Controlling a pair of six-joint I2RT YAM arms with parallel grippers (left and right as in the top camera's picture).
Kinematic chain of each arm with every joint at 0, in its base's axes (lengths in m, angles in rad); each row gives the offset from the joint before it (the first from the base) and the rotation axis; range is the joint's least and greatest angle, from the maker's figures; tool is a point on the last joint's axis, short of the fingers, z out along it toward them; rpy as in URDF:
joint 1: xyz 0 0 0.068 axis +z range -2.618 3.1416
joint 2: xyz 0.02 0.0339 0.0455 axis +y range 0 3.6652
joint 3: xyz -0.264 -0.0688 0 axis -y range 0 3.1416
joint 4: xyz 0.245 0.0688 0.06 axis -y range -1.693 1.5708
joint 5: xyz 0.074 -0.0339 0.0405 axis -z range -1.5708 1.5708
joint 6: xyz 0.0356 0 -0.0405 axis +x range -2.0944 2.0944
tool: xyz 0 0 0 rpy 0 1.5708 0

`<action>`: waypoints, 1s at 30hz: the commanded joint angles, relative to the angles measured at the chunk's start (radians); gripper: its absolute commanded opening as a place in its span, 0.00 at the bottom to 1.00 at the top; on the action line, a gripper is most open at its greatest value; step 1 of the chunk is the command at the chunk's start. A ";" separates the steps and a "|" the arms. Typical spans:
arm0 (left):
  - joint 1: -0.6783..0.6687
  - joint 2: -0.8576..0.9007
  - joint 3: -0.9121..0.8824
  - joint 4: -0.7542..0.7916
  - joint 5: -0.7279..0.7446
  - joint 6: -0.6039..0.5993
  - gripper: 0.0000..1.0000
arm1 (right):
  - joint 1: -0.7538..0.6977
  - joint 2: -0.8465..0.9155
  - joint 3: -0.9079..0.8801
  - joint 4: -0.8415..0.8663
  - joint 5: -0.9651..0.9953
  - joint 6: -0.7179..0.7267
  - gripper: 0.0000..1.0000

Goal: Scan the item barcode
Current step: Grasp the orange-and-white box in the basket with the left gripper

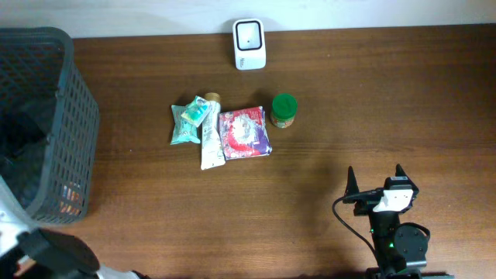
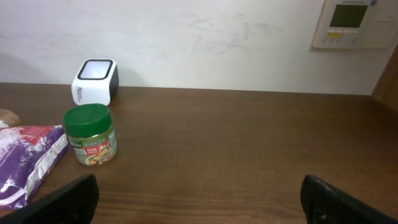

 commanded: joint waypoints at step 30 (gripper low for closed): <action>0.045 0.251 -0.246 -0.099 0.038 0.016 0.31 | -0.005 -0.006 -0.009 -0.003 0.011 0.005 0.98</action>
